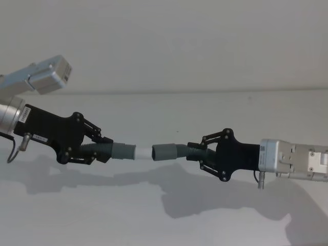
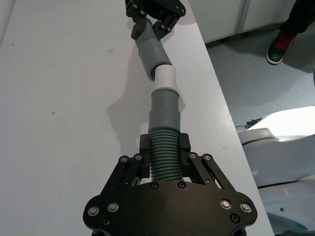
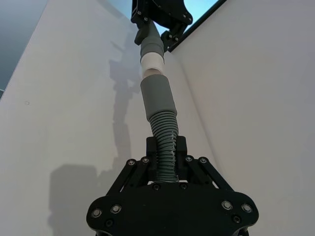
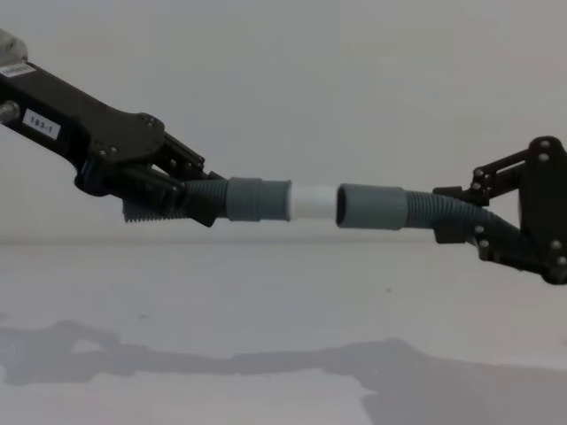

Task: Use both hands to pick up one end of the pipe from the table, align the ends, and insert them.

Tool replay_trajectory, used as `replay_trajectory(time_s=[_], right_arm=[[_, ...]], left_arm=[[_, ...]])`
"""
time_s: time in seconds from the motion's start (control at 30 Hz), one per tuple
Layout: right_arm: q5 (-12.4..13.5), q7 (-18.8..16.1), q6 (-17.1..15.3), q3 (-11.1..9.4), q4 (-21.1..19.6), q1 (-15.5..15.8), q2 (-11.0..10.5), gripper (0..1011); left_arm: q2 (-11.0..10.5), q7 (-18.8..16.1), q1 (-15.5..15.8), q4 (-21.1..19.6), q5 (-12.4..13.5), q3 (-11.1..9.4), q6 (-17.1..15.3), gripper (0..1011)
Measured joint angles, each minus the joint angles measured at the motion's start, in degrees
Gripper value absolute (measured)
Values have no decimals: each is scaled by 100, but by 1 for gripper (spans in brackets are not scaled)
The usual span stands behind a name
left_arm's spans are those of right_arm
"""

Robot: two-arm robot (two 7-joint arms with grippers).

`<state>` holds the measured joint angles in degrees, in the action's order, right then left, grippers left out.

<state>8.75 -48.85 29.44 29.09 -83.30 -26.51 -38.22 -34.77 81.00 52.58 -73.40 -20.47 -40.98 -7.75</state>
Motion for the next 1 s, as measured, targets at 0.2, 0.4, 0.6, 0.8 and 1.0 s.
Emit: replay_trajectory(time_s=[0.2, 0.4, 0.6, 0.8, 1.0], right_arm=[[43, 10, 3, 6, 3, -7, -23, 192], [97, 22, 1, 14, -6, -10, -55, 192], [146, 35, -18, 32, -38, -7, -80, 192], [181, 55, -58, 67, -110, 33, -99, 192], [217, 83, -99, 112, -185, 83, -124, 192]], left_arm=[[0, 0, 0, 0, 0, 0, 0, 300], [0, 0, 0, 0, 0, 0, 0, 300], [0, 0, 0, 0, 0, 0, 0, 300], [0, 0, 0, 0, 0, 0, 0, 300], [0, 0, 0, 0, 0, 0, 0, 300]])
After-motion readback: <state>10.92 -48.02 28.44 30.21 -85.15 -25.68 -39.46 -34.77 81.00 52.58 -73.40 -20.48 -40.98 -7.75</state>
